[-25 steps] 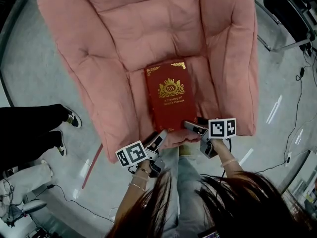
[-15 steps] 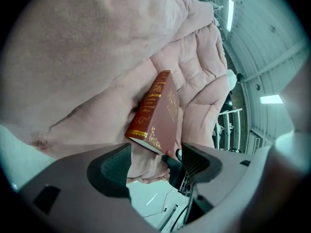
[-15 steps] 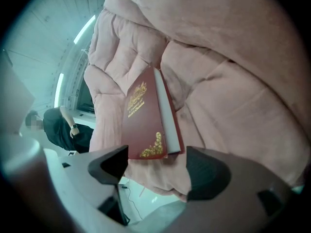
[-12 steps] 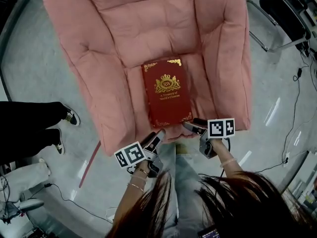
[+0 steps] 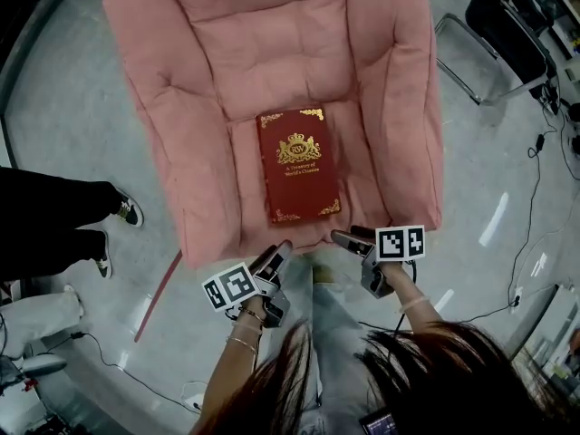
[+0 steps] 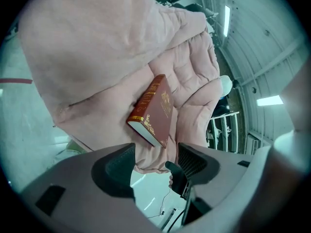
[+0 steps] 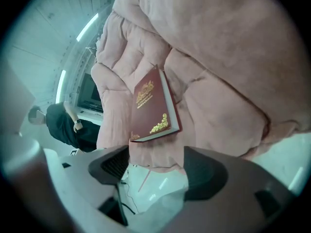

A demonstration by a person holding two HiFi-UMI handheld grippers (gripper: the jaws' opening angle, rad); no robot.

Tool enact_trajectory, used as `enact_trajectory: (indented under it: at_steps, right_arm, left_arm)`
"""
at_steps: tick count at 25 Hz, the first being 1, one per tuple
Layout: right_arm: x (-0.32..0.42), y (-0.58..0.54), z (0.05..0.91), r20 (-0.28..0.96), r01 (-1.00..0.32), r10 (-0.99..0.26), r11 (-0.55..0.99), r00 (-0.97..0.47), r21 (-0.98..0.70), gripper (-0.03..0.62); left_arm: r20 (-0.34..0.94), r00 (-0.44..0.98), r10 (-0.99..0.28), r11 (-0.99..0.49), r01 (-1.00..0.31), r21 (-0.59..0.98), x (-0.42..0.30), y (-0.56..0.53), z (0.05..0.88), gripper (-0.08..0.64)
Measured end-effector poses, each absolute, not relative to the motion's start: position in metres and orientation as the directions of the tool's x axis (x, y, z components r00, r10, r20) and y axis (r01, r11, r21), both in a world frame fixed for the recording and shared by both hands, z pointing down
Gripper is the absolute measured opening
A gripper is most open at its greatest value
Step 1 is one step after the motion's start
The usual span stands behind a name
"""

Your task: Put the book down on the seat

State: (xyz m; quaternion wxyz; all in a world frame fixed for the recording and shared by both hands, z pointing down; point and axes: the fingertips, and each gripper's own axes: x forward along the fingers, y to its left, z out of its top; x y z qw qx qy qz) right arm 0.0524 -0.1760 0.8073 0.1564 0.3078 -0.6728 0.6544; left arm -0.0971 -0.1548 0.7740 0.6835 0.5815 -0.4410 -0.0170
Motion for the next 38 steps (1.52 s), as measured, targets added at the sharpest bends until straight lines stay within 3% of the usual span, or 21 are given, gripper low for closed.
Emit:
enact_trajectory:
  at_steps: [14,38]
  right_arm:
    - [0.059,-0.132,0.75,0.605,-0.617,-0.156,0.047,-0.781,-0.785,0.353]
    - [0.071,-0.115,0.631,0.57,-0.589,-0.147,0.192,-0.808,-0.785,0.285]
  left_arm:
    - [0.565,0.581,-0.586,0.322,-0.473,0.82,-0.08,-0.103,0.721,0.236]
    - [0.513,0.482,-0.711,0.306,-0.444,0.842,-0.092,-0.086,0.613,0.183]
